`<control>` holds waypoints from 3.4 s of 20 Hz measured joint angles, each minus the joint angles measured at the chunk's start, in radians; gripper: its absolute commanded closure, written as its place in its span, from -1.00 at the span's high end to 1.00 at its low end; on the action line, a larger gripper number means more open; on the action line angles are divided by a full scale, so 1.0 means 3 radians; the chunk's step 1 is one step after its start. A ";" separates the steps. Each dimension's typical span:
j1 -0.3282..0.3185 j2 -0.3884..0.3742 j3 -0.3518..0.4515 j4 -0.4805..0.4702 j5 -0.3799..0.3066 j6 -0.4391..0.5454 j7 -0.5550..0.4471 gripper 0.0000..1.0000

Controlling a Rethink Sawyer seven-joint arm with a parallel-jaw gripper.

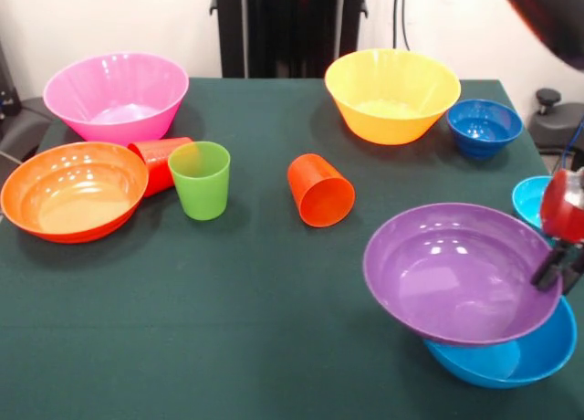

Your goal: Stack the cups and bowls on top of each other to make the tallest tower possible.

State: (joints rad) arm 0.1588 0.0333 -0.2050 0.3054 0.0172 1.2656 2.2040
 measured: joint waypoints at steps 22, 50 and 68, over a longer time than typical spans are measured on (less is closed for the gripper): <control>0.0106 0.0543 -0.0567 -0.0817 0.0346 0.0205 0.0000 -1.00; -0.0156 0.1103 -0.2812 -0.1207 0.2519 -0.0028 0.0000 -1.00; -0.0243 0.1164 -0.3221 -0.1209 0.2615 -0.0114 0.0000 -1.00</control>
State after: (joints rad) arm 0.0859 0.3826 -1.1712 -0.0574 0.8016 1.2313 2.2040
